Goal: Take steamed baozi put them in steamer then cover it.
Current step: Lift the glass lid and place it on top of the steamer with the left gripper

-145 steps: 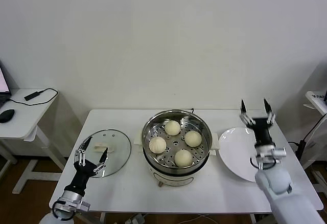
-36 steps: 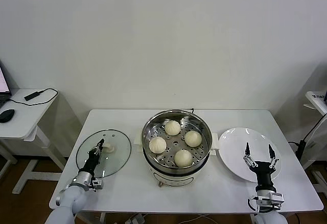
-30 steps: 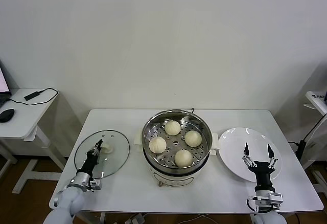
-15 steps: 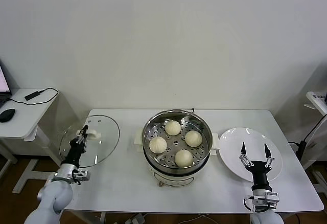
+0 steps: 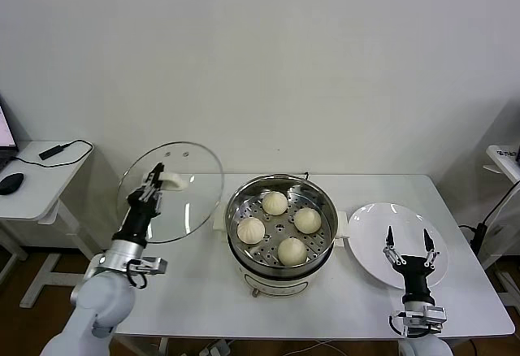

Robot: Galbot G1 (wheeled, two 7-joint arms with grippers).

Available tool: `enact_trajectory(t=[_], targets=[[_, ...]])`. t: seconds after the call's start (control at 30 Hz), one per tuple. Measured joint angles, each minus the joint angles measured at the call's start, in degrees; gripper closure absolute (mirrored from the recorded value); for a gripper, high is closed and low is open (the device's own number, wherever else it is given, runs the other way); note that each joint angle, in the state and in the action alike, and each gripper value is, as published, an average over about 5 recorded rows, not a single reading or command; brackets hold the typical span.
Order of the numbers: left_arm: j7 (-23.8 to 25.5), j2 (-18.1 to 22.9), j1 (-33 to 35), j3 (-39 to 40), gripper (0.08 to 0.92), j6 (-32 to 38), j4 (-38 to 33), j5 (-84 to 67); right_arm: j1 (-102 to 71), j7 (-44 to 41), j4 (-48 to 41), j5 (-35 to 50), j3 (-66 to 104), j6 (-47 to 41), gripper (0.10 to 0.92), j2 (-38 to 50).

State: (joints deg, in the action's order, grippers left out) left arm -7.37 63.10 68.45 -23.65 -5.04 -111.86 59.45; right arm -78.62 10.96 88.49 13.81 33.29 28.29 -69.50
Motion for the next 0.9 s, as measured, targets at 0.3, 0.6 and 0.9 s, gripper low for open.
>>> enact_trajectory(t=[0.3, 0.6, 0.9], targets=[[7.4, 2.5, -2.6, 9.4, 0.809, -7.4, -7.9, 6.2, 0.4, 0.0, -0.4, 0.0, -0.1, -0.3, 0.203, 0.0], [16.0, 6.6, -5.7, 19.9, 0.809, -15.0, -9.5, 14.0, 1.1, 0.2, -1.1, -0.1, -0.3, -1.1, 0.203, -0.1], [21.7, 10.8, -8.6, 27.9, 0.809, -20.7, -7.1, 20.6, 1.4, 0.3, -2.0, -0.1, 0.0, -1.0, 0.203, -0.3]])
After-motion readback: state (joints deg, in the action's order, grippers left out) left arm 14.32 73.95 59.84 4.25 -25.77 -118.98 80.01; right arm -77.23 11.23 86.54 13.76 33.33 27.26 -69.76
